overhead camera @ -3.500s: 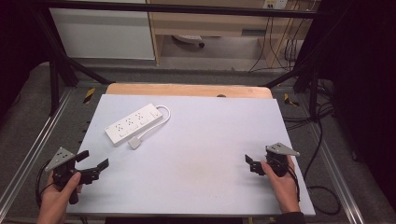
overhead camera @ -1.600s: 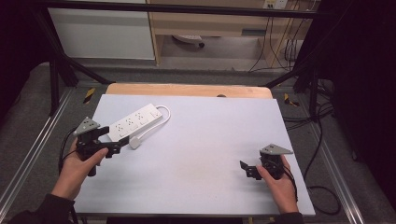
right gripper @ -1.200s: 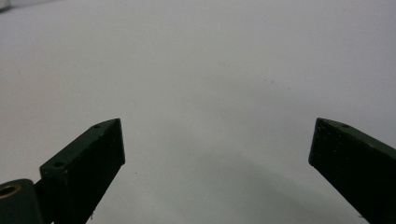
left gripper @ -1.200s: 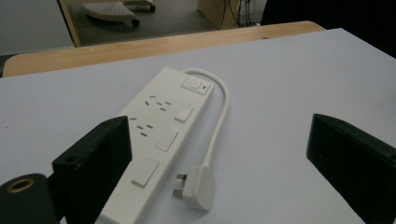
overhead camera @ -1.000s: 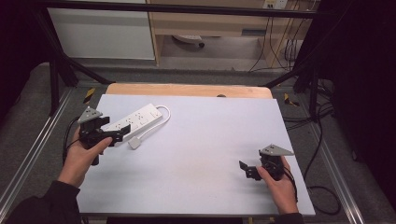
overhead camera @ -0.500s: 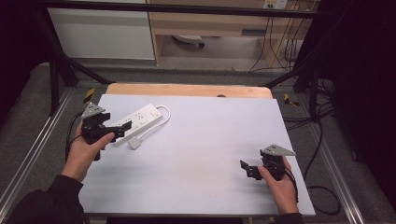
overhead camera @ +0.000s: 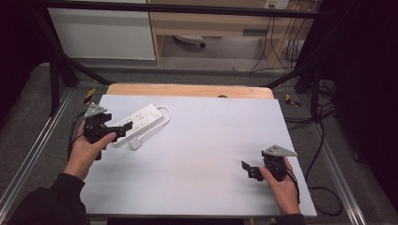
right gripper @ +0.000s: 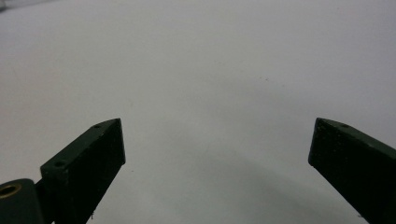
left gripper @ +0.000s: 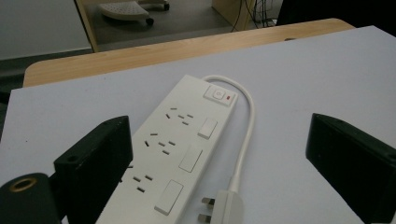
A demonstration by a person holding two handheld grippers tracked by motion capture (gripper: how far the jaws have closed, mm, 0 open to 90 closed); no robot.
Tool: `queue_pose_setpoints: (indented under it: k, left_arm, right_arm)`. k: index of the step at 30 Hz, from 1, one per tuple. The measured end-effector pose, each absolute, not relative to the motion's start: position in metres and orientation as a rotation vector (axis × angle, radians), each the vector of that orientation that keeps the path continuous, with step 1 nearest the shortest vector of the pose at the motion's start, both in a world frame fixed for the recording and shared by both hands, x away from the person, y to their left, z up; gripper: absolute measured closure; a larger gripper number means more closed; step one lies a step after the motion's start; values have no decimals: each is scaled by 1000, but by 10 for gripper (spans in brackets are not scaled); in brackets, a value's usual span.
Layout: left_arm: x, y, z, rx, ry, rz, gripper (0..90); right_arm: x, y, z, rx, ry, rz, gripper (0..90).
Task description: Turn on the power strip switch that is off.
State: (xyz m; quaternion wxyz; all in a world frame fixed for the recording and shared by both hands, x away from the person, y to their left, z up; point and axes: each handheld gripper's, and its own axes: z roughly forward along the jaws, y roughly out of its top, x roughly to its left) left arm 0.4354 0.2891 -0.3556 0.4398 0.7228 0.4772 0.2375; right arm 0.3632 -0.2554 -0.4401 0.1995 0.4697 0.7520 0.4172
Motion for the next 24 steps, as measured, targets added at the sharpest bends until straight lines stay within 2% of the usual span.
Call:
queue_pose_setpoints:
  k: [16, 20, 24]
  left_arm:
    - [446, 289, -365, 1818, 1215, 591, 99]
    - [447, 289, -367, 1822, 1221, 585, 126]
    - [448, 286, -368, 1816, 1222, 571, 198]
  right_arm:
    - [363, -255, -440, 1304, 2105, 1168, 45]
    - [363, -255, -440, 1303, 2104, 1170, 45]
    - [363, -255, -440, 1302, 2106, 1168, 46]
